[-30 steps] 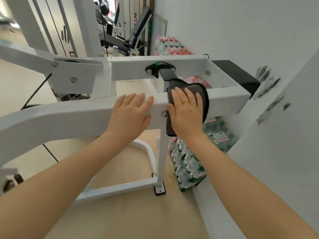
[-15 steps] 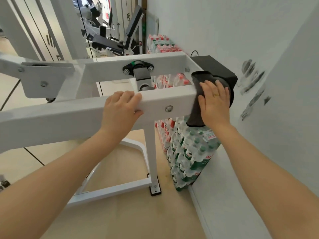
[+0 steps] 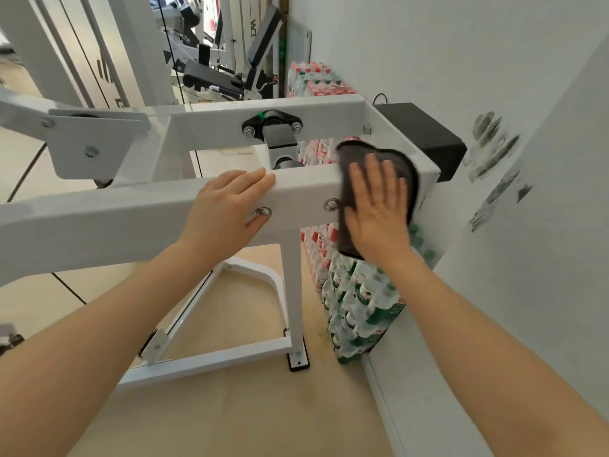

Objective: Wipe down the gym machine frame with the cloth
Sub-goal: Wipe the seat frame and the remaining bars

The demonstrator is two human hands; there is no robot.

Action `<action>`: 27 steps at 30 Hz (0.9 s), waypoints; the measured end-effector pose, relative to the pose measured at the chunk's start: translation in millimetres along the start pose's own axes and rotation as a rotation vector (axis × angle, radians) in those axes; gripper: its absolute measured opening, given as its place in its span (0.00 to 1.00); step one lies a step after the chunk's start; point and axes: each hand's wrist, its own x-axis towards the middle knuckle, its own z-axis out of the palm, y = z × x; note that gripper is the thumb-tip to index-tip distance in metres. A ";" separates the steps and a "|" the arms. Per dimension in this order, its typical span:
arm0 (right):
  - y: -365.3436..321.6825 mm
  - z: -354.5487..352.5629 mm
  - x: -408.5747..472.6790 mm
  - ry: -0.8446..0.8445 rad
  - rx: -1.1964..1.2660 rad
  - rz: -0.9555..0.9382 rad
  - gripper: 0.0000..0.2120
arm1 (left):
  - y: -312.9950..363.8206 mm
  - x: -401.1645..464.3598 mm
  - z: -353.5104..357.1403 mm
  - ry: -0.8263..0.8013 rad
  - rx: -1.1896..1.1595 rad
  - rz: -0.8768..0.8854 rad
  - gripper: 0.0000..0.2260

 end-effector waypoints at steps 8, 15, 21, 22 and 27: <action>-16.2 5.7 1.1 0.085 0.128 0.213 0.30 | -19.3 -11.2 -19.7 -0.203 -0.068 0.013 0.26; -117.8 26.3 0.3 0.084 0.345 0.081 0.30 | -45.7 -74.2 -40.8 -0.133 0.032 -0.146 0.28; -214.9 40.5 -3.5 0.006 0.362 -0.092 0.31 | -91.9 -123.9 -68.7 -0.105 0.170 -0.275 0.30; -232.1 43.4 -4.6 0.005 0.350 -0.117 0.30 | -99.4 -132.5 -73.9 -0.121 0.188 -0.315 0.30; -320.1 59.9 -4.2 -0.032 0.283 -0.234 0.30 | -137.8 -169.6 -103.3 -0.193 0.242 -0.348 0.29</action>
